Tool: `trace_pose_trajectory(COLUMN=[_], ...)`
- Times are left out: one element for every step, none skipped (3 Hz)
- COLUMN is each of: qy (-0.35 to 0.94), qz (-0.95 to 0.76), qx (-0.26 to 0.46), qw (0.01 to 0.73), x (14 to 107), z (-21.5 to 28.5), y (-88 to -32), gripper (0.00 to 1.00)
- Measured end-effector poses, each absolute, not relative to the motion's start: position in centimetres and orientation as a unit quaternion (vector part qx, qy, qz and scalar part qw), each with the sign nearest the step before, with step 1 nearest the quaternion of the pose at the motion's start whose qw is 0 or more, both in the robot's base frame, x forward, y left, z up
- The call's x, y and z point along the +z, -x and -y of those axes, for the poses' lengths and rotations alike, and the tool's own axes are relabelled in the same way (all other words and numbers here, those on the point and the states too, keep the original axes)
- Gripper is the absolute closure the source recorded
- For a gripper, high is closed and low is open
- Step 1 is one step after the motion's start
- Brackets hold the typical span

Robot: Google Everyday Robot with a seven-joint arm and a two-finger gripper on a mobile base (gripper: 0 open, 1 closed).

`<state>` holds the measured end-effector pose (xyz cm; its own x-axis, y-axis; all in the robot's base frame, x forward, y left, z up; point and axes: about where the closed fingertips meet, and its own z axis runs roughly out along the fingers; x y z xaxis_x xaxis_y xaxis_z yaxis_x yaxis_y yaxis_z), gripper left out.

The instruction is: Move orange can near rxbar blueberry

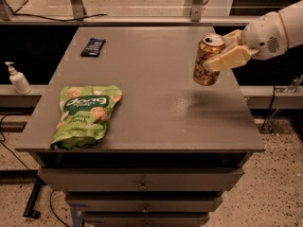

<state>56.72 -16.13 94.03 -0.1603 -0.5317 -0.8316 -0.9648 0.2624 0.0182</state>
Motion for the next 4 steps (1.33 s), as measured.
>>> trace_pose_trajectory(qy=[0.513,0.485,0.470,0.466], qz=[-0.707,-0.719,-0.722,-0.723], qx=[0.287,0.274,0.269,0.272], qw=[0.393,0.417,0.431,0.432], x=[94.7,95.7,96.9,96.8], z=[15.1,13.0,8.7,3.5], y=[-58.6,-63.9,-69.3,-72.6], gripper=[1.00,1.00,1.00,1.00])
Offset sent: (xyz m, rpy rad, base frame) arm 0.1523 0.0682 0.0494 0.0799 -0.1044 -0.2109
